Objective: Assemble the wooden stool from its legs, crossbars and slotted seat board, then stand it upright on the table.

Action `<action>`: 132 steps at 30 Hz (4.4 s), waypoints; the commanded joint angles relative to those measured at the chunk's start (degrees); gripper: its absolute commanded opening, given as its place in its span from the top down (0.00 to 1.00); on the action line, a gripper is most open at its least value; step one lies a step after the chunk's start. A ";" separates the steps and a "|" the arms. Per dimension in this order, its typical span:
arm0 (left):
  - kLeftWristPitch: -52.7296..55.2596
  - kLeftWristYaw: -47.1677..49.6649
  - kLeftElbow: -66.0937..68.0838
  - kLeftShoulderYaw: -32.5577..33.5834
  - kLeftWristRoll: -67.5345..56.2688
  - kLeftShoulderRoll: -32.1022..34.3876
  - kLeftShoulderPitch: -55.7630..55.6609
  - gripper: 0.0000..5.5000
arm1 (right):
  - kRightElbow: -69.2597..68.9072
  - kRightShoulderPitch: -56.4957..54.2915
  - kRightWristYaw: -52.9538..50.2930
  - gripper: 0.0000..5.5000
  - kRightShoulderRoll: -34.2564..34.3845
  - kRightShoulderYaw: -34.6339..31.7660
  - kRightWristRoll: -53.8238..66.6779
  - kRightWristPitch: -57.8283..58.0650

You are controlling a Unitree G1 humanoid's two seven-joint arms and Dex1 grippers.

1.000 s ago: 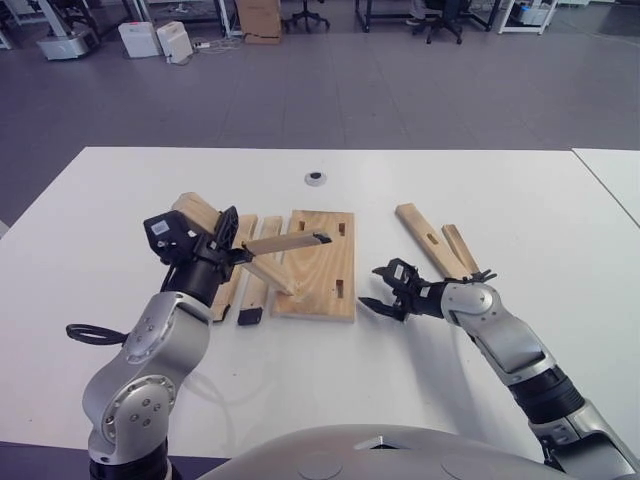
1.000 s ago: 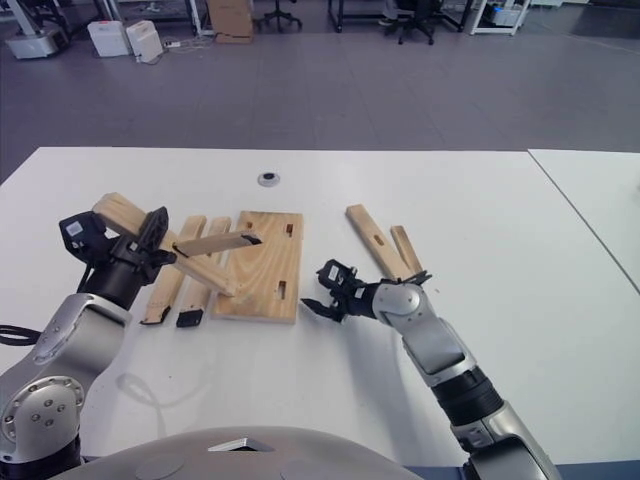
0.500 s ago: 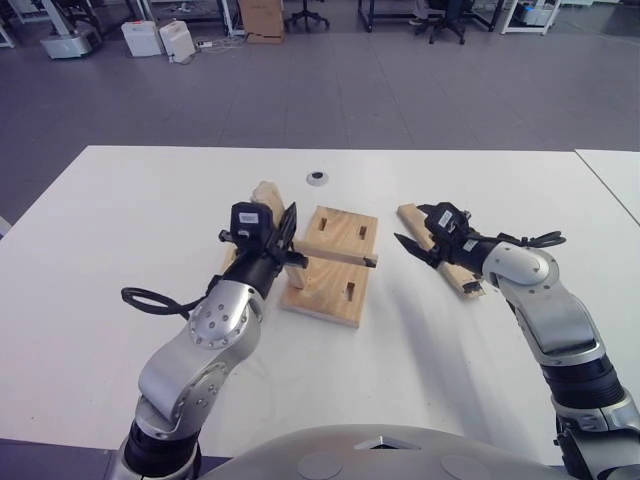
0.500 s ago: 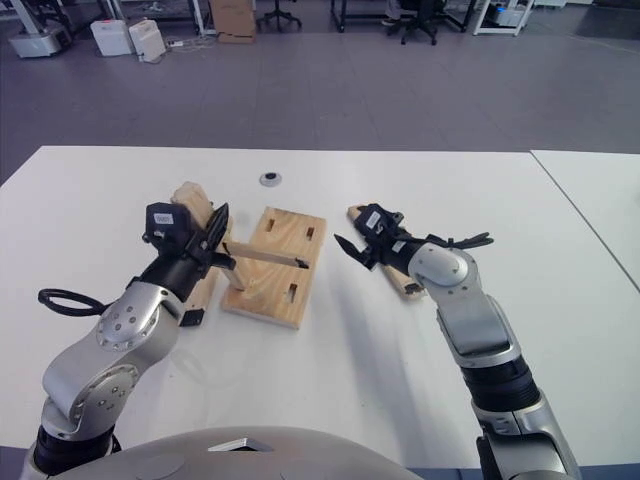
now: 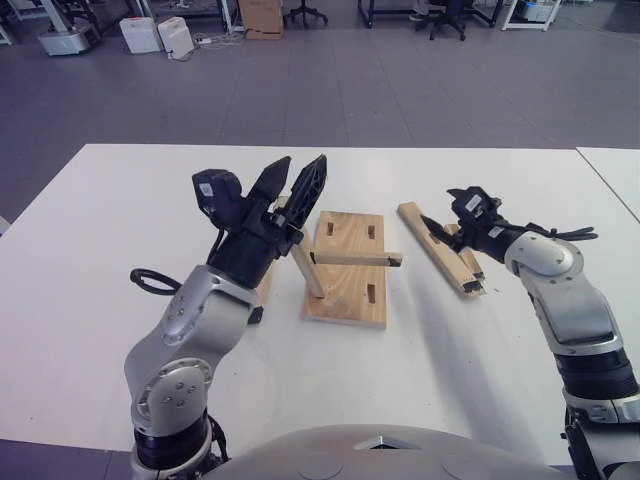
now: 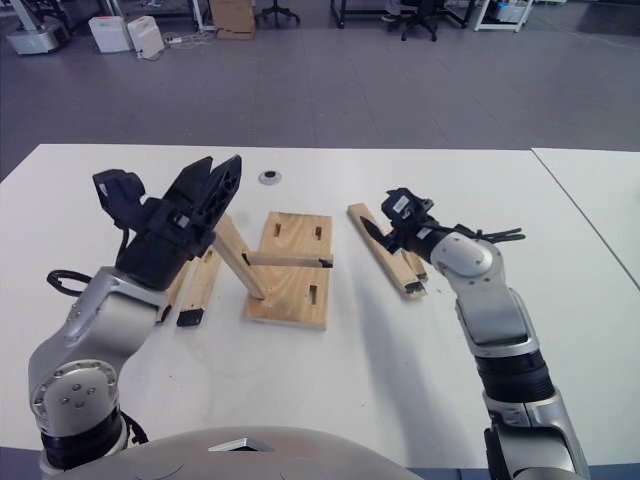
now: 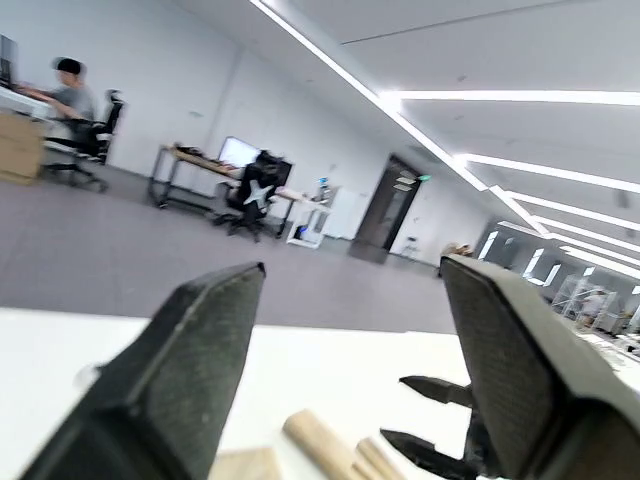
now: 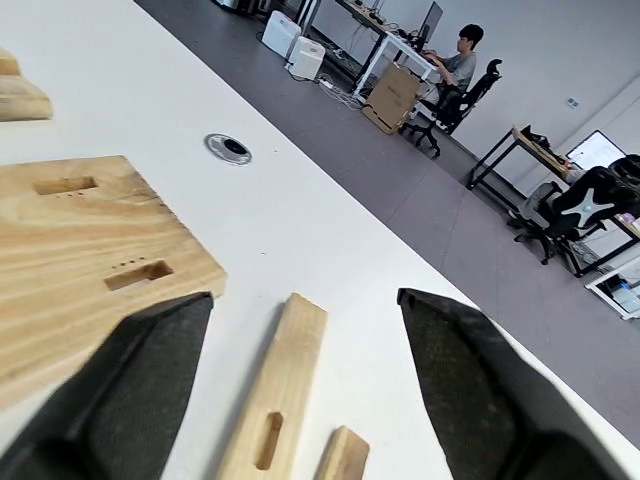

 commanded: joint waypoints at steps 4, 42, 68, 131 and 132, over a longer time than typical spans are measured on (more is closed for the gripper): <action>-0.16 3.98 11.86 7.61 9.63 11.11 -8.27 0.28 | 4.86 -1.17 -1.80 0.37 -0.99 -3.13 -0.63 -2.59; -15.84 -32.88 33.71 -8.49 35.32 8.99 -16.29 0.61 | 25.16 -41.71 -9.96 0.37 25.56 -23.39 54.51 20.82; -16.64 -36.98 27.42 4.06 26.97 10.45 -7.16 0.21 | -17.05 12.89 -39.25 0.82 23.77 -35.81 75.17 27.36; -12.20 -29.33 33.33 -20.64 34.67 0.13 -8.08 0.21 | -21.62 17.06 -15.06 0.47 2.82 4.64 29.05 9.29; -12.43 -29.22 33.46 -21.13 34.85 -0.02 -7.97 0.21 | -21.67 16.84 -15.08 0.47 3.20 4.12 29.34 9.00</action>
